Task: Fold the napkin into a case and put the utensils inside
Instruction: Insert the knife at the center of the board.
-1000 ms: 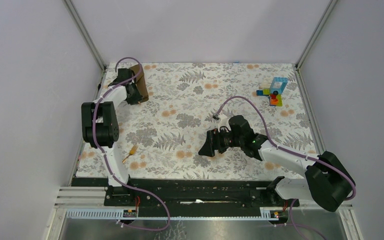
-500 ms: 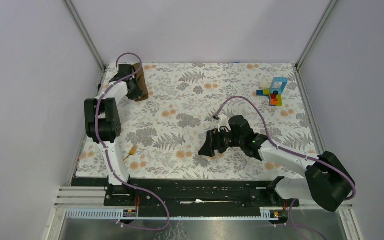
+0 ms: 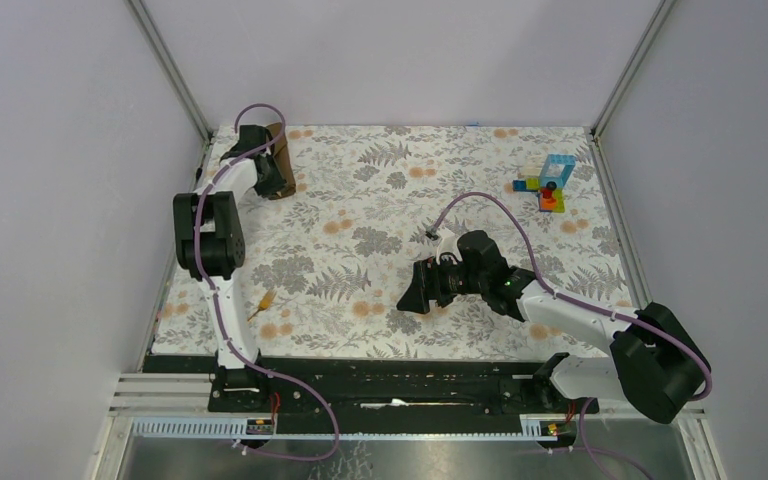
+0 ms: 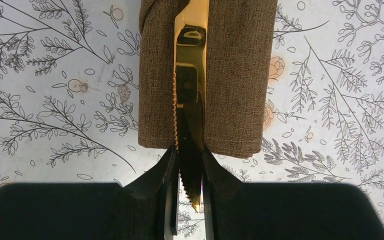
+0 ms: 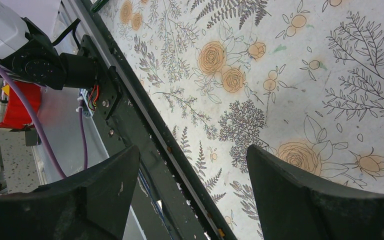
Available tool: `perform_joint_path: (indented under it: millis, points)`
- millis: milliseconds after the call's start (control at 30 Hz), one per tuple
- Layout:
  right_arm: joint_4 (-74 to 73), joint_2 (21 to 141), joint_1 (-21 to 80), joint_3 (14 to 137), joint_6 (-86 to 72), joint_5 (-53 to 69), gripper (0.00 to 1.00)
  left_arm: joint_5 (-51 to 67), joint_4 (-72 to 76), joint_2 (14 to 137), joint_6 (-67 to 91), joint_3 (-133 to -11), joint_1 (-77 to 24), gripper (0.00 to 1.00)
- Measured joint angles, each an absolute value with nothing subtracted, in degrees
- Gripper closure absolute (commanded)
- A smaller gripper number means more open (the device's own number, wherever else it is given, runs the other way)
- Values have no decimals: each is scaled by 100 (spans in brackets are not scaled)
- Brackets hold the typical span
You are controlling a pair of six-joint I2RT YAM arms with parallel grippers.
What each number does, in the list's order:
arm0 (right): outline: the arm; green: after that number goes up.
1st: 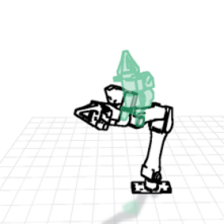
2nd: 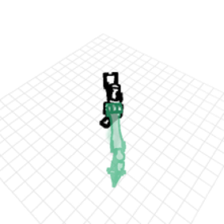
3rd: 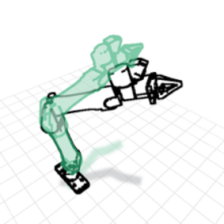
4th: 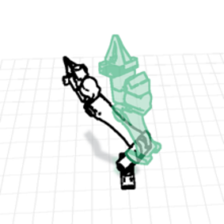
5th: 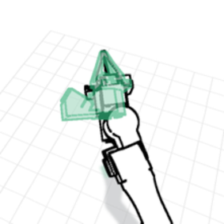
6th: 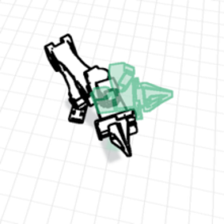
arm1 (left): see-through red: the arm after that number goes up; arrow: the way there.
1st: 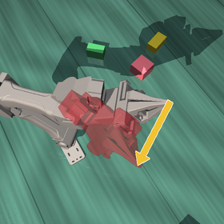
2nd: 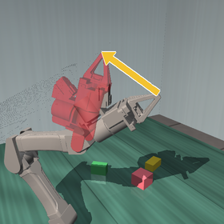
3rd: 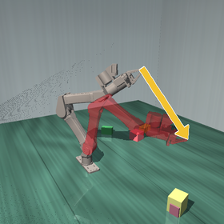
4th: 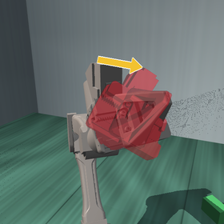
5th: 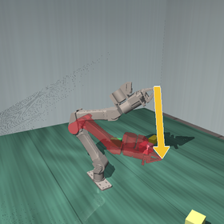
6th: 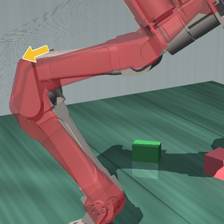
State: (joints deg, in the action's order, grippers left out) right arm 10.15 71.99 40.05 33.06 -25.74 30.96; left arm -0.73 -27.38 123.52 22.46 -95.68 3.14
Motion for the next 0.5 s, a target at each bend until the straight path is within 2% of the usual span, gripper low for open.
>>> perform_joint_path:
  millis: [100,167,300,500]
  points:
    - [1013,7199,4005,3301,-2574,3096,15,-84,-2751,12366,2235,-9568,314,71]
    - [1013,7199,4005,3301,-2574,3096,15,-93,-2751,12366,2226,-9568,314,63]
    - [1015,7199,4005,3301,-2574,3096,15,-172,-2735,12344,2220,-9522,318,56]
    - [1017,7199,4005,3288,-2574,3098,15,-325,-2775,11985,2182,-9209,307,52]
